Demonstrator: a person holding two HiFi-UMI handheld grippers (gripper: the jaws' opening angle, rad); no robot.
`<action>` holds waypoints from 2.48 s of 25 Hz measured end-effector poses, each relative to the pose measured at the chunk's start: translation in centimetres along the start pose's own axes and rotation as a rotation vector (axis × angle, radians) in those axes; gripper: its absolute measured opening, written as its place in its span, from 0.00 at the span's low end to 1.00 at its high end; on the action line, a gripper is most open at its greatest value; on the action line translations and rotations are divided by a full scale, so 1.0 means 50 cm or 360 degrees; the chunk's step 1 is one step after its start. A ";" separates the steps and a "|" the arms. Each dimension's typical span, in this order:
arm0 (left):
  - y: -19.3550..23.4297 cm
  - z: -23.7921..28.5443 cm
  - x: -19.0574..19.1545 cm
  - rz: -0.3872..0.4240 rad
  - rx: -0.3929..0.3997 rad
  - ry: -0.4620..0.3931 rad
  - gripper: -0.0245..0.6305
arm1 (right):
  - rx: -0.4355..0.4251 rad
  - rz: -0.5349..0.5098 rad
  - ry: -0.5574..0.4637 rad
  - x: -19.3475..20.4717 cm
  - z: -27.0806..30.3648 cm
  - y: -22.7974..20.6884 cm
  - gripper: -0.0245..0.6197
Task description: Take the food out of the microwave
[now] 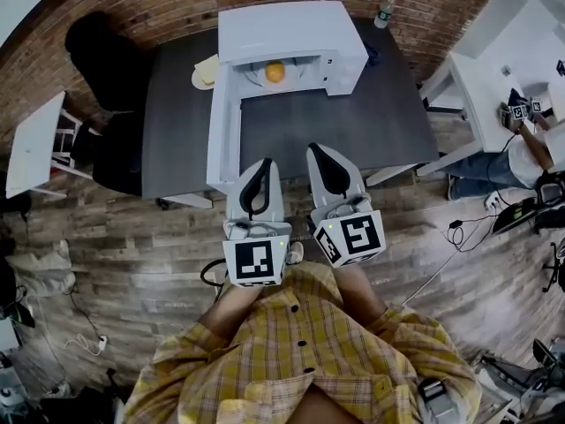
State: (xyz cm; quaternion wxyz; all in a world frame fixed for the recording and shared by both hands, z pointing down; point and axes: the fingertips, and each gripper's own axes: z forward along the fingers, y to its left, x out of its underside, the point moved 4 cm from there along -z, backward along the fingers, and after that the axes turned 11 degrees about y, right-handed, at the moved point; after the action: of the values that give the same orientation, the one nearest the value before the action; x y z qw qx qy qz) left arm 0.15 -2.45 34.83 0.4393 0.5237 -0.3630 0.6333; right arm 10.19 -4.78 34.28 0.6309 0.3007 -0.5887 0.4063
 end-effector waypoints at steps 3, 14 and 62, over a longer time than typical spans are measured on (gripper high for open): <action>0.005 0.026 -0.001 -0.0023 0.0004 -0.0014 0.04 | -0.0003 0.0018 0.0005 0.004 0.021 -0.009 0.04; 0.051 0.112 -0.034 -0.0005 0.0067 -0.0048 0.04 | 0.0007 0.0142 0.0036 -0.003 0.131 -0.050 0.04; 0.146 0.271 0.023 0.0025 0.0161 0.0112 0.04 | -0.0115 0.2158 0.0094 0.458 0.574 -0.347 0.08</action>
State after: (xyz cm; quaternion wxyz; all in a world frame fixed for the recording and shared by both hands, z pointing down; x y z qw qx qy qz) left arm -2.11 -17.26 38.49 0.4197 0.5199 -0.3189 0.6722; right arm 10.40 -34.25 62.22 0.2622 -0.1671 -0.6428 0.7001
